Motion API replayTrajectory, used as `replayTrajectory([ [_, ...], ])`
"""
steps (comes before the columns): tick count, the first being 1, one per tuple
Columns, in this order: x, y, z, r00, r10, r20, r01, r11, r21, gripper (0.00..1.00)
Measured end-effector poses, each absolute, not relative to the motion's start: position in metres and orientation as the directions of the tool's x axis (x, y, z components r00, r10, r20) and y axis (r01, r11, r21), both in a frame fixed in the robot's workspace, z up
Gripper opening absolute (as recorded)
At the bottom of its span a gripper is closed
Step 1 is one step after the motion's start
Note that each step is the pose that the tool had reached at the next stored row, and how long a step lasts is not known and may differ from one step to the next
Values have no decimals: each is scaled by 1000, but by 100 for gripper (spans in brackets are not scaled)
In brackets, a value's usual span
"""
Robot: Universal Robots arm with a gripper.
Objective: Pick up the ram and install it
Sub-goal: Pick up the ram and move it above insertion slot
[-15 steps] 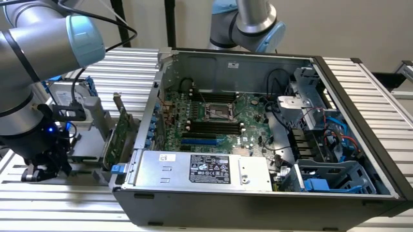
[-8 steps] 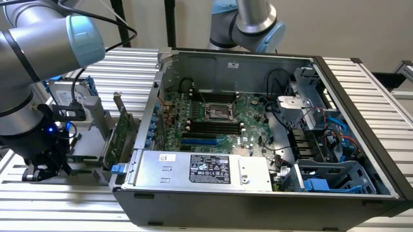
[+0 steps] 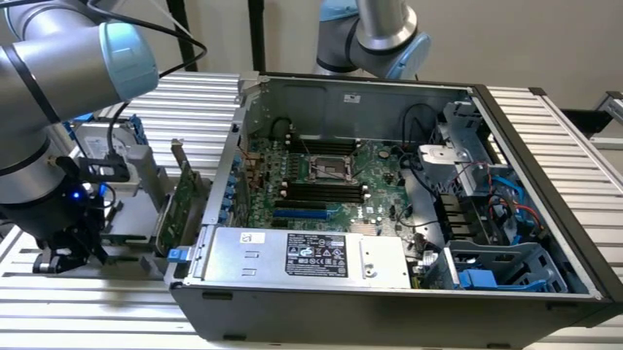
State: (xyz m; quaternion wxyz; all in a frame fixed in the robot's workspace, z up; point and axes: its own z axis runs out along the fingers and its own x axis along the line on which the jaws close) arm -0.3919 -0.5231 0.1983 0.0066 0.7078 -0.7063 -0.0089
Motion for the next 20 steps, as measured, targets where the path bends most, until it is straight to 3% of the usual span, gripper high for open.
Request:
replayTrajectory([
  [8,-392,-523,218,2,-1000,-4,-1000,-2,22,0],
  [20,-387,-523,272,2,-1000,-3,-1000,-2,22,0],
])
